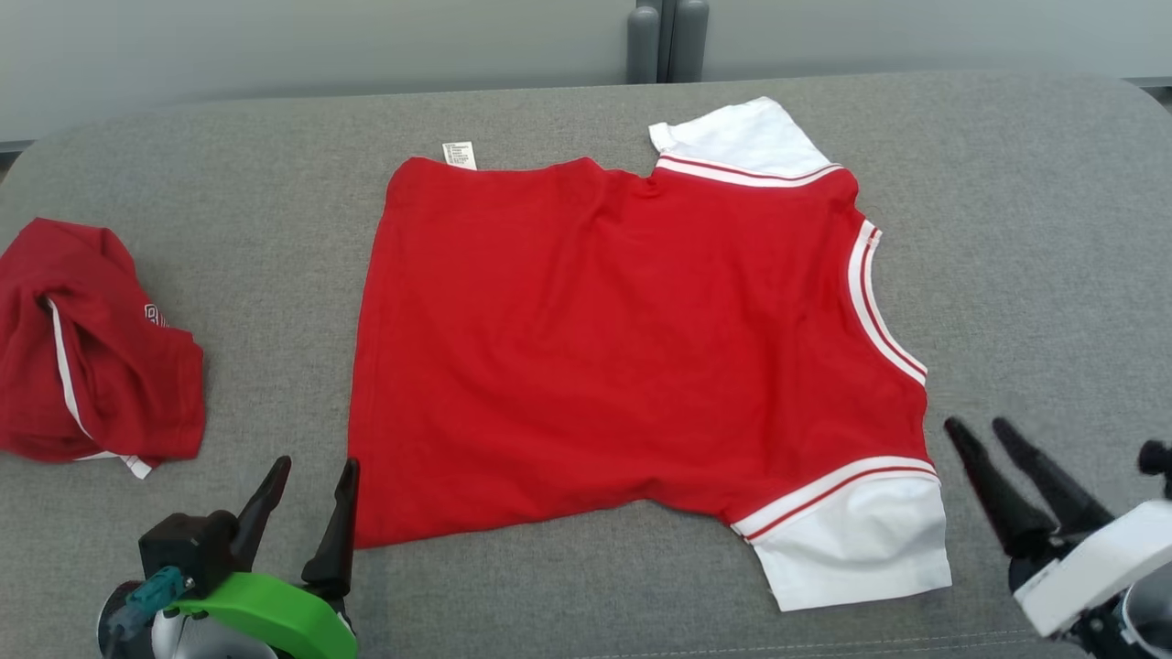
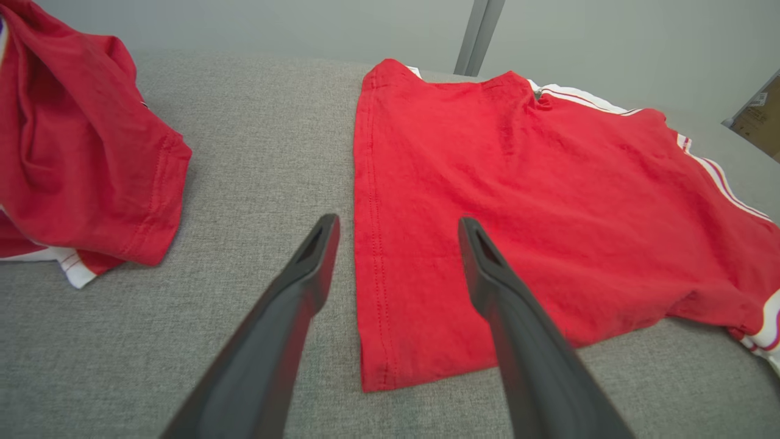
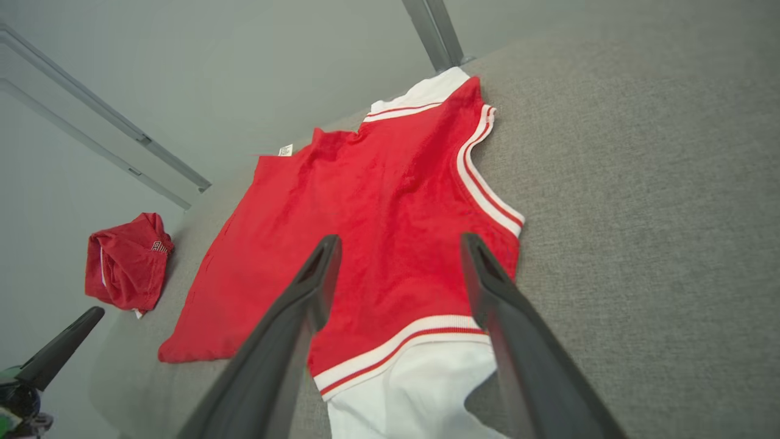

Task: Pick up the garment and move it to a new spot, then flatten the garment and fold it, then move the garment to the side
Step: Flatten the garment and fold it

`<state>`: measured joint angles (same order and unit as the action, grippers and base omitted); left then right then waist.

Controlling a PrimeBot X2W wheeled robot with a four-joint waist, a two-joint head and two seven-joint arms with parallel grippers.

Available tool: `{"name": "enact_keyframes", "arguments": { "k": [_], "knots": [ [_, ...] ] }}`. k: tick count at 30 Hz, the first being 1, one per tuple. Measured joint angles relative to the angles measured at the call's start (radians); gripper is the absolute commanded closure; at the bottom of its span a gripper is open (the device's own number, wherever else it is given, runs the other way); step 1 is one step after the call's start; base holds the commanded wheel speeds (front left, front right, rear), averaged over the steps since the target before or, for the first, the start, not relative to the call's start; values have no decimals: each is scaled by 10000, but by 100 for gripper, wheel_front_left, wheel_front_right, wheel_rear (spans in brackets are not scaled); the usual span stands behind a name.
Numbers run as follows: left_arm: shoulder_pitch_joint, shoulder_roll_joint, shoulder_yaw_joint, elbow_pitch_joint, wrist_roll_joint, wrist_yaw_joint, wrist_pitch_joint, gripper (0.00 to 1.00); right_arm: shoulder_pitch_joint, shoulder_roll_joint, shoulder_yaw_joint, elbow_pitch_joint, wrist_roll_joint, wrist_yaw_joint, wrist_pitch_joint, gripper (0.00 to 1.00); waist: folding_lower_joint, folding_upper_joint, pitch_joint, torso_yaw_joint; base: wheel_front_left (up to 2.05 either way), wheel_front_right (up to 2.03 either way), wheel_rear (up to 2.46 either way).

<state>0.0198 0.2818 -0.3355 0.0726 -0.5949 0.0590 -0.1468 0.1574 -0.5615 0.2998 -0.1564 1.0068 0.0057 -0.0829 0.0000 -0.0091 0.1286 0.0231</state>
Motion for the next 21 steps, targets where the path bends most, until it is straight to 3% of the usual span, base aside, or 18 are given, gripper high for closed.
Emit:
{"name": "enact_keyframes", "arguments": {
  "k": [7,14,21],
  "knots": [
    [11,115,-387,182,627,75,6,0,645,-462,1258,368,-510,56,779,0,0,0,154,11,0,0,0],
    [83,140,-564,527,709,176,251,0,788,-869,1513,771,-1423,13,811,0,0,0,192,-13,0,0,0],
    [225,136,-685,803,717,244,602,0,772,-788,1743,1095,-1814,-77,809,0,0,0,244,-73,0,0,0]
  ]
}}
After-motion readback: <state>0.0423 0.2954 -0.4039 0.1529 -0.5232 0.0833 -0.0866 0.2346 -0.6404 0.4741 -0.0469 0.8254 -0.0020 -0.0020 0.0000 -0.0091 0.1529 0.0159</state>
